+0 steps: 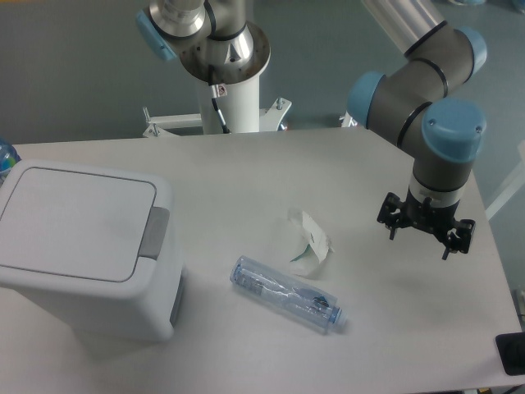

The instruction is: Open the trash can

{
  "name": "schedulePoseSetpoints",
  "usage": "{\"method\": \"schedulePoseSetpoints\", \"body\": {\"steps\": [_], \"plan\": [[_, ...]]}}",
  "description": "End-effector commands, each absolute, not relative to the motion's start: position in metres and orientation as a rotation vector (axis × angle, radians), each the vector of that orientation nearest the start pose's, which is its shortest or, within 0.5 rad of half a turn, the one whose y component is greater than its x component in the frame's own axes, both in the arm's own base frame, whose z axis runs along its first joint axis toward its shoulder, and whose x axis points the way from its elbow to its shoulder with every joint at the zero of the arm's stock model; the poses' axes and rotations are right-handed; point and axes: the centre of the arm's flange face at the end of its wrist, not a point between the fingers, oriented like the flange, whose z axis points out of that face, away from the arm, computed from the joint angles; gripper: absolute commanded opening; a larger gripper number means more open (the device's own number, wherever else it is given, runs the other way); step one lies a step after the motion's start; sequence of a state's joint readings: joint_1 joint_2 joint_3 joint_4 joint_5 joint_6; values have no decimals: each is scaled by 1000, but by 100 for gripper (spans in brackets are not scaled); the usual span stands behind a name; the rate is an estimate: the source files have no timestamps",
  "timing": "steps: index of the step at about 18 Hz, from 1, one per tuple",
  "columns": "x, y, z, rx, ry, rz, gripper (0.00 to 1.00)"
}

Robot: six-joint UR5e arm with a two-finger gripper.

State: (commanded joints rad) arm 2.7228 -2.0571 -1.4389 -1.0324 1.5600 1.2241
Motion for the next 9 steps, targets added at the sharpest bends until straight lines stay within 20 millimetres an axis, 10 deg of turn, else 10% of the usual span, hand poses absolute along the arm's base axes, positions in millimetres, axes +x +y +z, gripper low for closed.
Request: {"method": "schedulePoseSetpoints", "body": {"steps": [9], "plan": [[-569,399,327,-3045,107,265,100]]}}
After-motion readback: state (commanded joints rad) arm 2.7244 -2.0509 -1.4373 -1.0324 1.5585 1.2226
